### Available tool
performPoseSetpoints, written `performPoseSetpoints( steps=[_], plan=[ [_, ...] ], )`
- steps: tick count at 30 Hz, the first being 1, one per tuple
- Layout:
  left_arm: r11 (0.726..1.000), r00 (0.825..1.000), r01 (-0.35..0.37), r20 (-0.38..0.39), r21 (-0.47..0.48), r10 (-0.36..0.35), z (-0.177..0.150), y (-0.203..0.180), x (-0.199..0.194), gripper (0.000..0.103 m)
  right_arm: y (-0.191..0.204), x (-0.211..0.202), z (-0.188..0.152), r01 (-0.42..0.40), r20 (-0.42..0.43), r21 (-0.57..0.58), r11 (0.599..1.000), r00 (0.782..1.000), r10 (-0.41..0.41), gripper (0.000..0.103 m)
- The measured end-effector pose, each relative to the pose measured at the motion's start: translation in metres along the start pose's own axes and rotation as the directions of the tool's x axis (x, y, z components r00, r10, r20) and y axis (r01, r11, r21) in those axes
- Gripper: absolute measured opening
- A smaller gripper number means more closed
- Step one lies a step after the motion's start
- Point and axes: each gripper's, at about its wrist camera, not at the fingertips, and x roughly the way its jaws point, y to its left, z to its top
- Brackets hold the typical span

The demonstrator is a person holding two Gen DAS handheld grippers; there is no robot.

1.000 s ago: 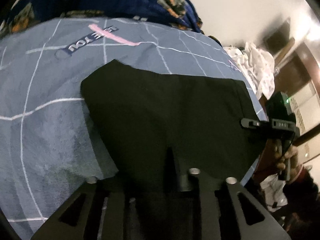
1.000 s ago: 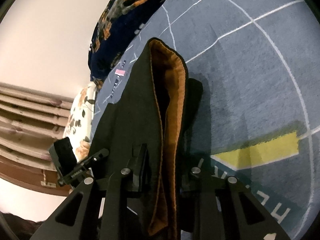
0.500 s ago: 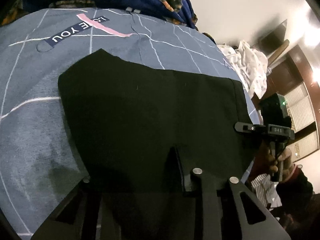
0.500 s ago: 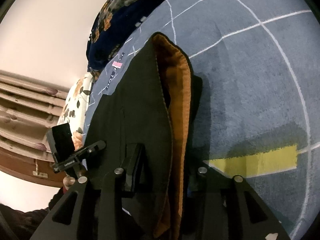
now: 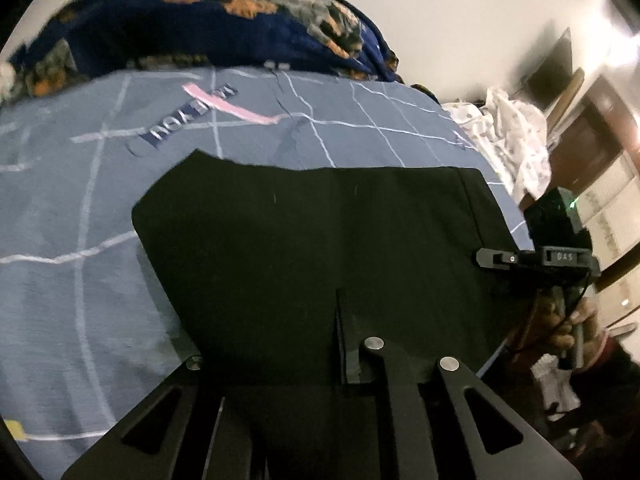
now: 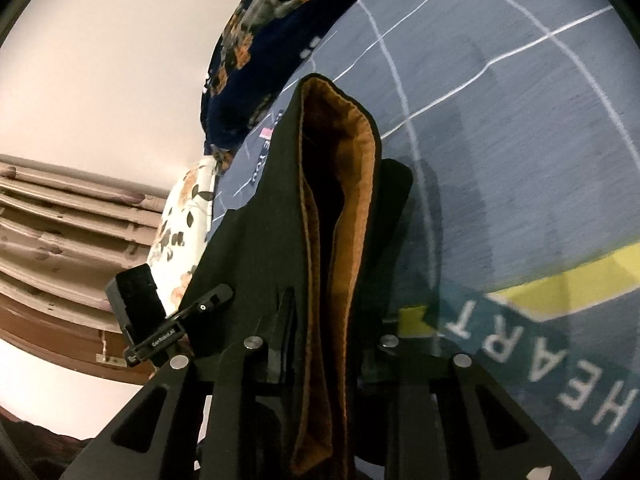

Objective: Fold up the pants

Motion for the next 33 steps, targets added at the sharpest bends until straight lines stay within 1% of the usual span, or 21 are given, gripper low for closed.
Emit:
performPoseSetpoints(
  steps=[3, 13, 16, 18, 33],
  plan=[
    [0.998, 0.998, -0.053, 0.019, 0.031, 0.052, -0.001, -0.001, -0.010, 0.010, 0.008, 0.010, 0.000, -0.014, -0.012, -0.004, 1.000, 1.000, 0.014, 0.021],
    [0.990, 0.989, -0.137, 0.059, 0.041, 0.135, -0.004, 0.009, -0.029, 0.010, 0.031, 0.030, 0.002, -0.025, -0.039, -0.029, 0.999, 0.999, 0.024, 0.020],
    [0.987, 0.986, -0.152, 0.070, 0.045, 0.149, -0.003, 0.010, -0.033, 0.010, 0.037, 0.034, 0.004, -0.033, -0.045, -0.034, 0.999, 0.998, 0.031, 0.019],
    [0.986, 0.984, -0.162, 0.081, 0.046, 0.157, -0.001, 0.012, -0.035, 0.010, 0.043, 0.037, 0.006, -0.024, -0.048, -0.048, 0.999, 0.999, 0.022, 0.019],
    [0.982, 0.977, -0.189, 0.108, 0.018, 0.186, 0.011, 0.027, -0.045, 0.010, 0.061, 0.053, 0.022, -0.024, -0.069, -0.080, 0.996, 0.997, 0.018, 0.019]
  ],
)
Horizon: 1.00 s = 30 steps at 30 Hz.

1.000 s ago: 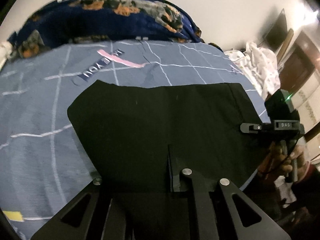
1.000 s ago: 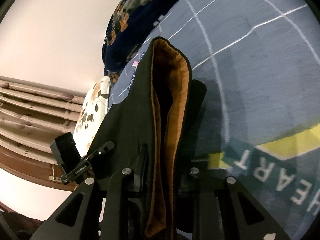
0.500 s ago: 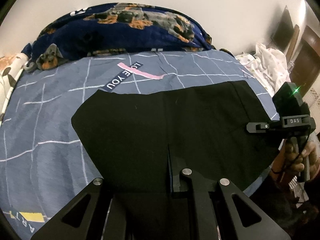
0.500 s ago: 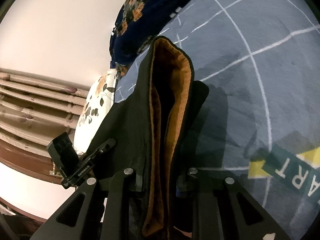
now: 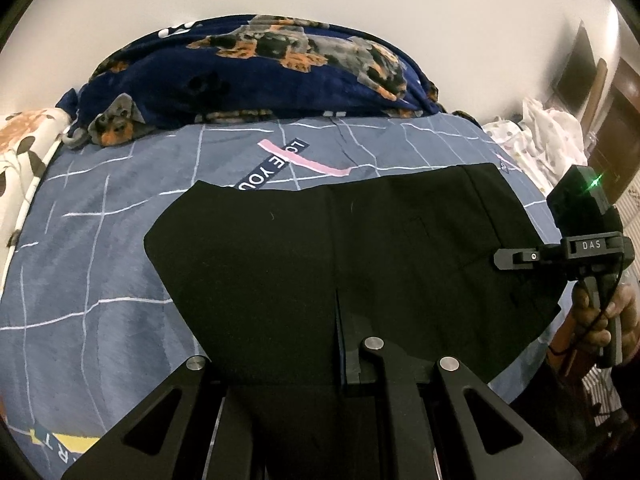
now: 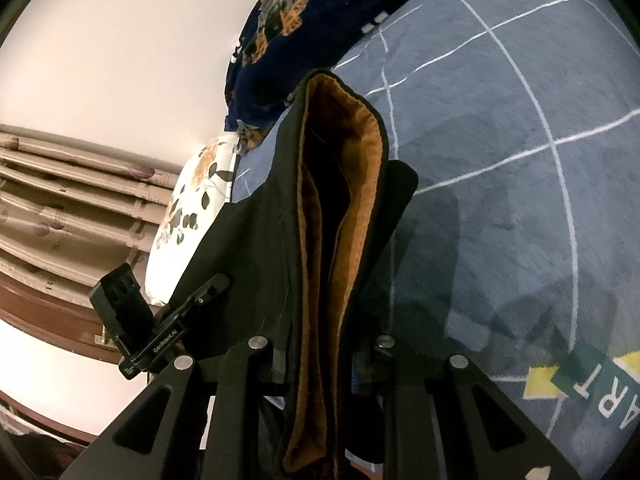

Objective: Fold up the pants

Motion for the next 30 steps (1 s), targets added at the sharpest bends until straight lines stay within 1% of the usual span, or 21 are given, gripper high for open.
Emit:
performPoseSetpoints(
  steps=[22, 30],
  plan=[
    [1.000, 0.999, -0.022, 0.027, -0.012, 0.022, 0.022, 0.012, 0.002, 0.010, 0.009, 0.006, 0.013, -0.016, 0.003, -0.010, 1.000, 1.000, 0.016, 0.019],
    [0.999, 0.998, -0.030, 0.049, -0.024, 0.031, 0.033, 0.021, 0.001, 0.010, 0.017, 0.009, 0.022, -0.023, 0.011, -0.021, 1.000, 1.000, 0.023, 0.019]
  ],
)
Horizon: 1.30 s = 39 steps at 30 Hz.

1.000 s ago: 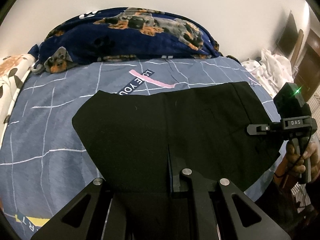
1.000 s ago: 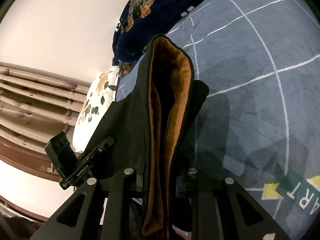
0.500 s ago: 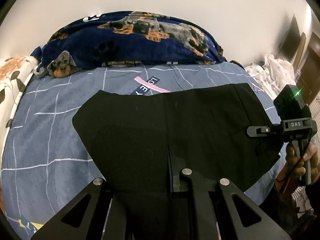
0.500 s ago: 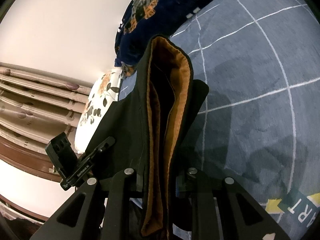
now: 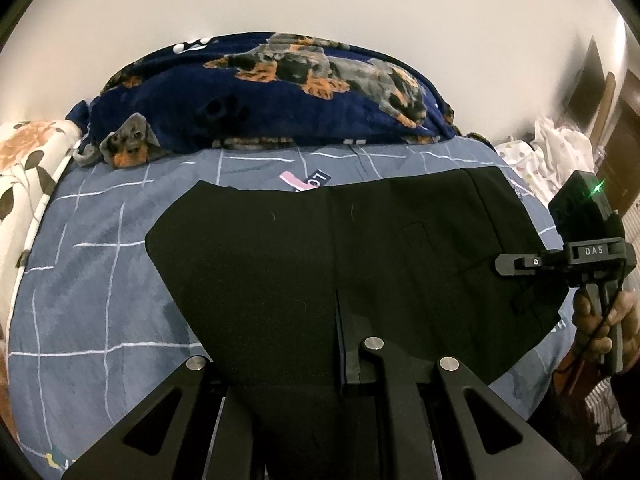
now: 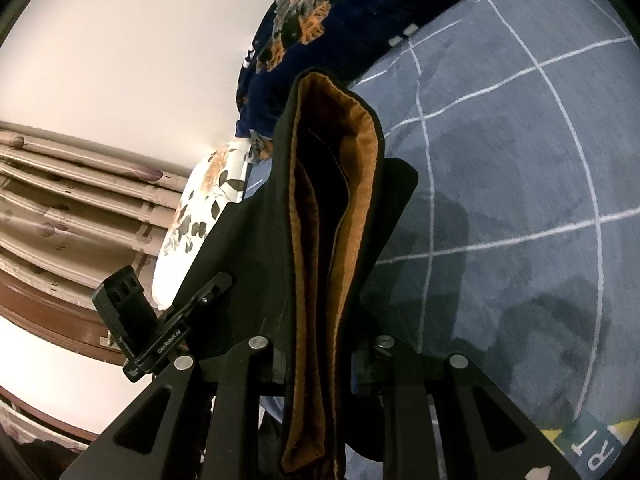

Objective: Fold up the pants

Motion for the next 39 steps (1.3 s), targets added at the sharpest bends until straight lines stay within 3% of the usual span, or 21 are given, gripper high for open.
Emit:
performPoseSetpoints(
  steps=[16, 39],
  plan=[
    [1.000, 0.999, -0.026, 0.036, -0.015, 0.026, 0.031, 0.018, 0.009, 0.010, 0.009, 0.008, 0.027, -0.034, 0.017, -0.018, 0.999, 0.999, 0.034, 0.019],
    [0.998, 0.998, -0.055, 0.036, -0.029, 0.056, 0.077, 0.040, 0.060, 0.010, -0.002, 0.029, 0.084, -0.050, 0.027, -0.007, 0.999, 0.998, 0.050, 0.019]
  ],
)
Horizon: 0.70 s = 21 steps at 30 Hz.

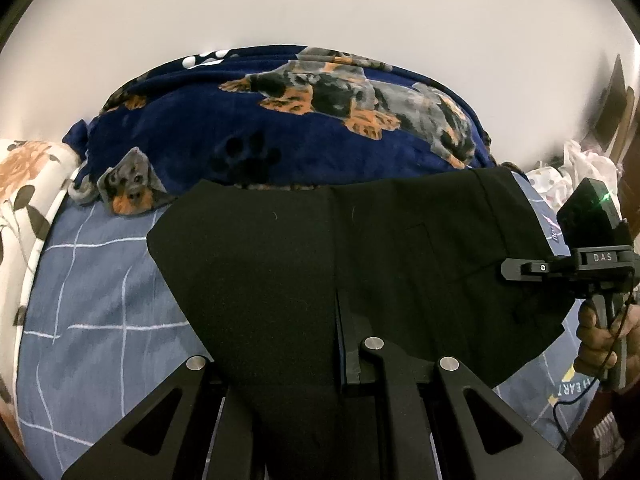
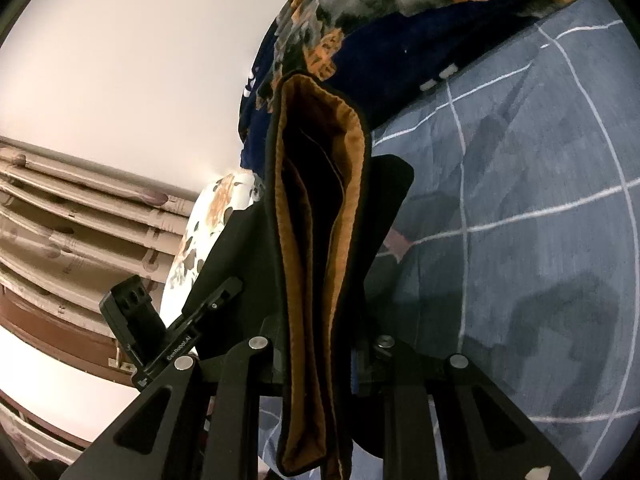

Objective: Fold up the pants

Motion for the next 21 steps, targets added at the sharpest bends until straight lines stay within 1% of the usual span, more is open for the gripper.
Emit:
performPoseSetpoints(
  steps=[12, 21],
  plan=[
    [1.000, 1.000, -0.013, 0.002, 0.007, 0.013, 0.022, 0.004, 0.026, 0.010, -0.008, 0.001, 0.019, 0.007, 0.003, -0.009, 1.000, 1.000, -0.007, 0.019],
    [1.000, 1.000, -0.017, -0.005, 0.000, 0.017, 0.030, 0.008, 0.041, 0.010, -0.013, 0.003, 0.028, 0.019, 0.003, -0.011, 1.000, 1.000, -0.019, 0.019]
  ],
)
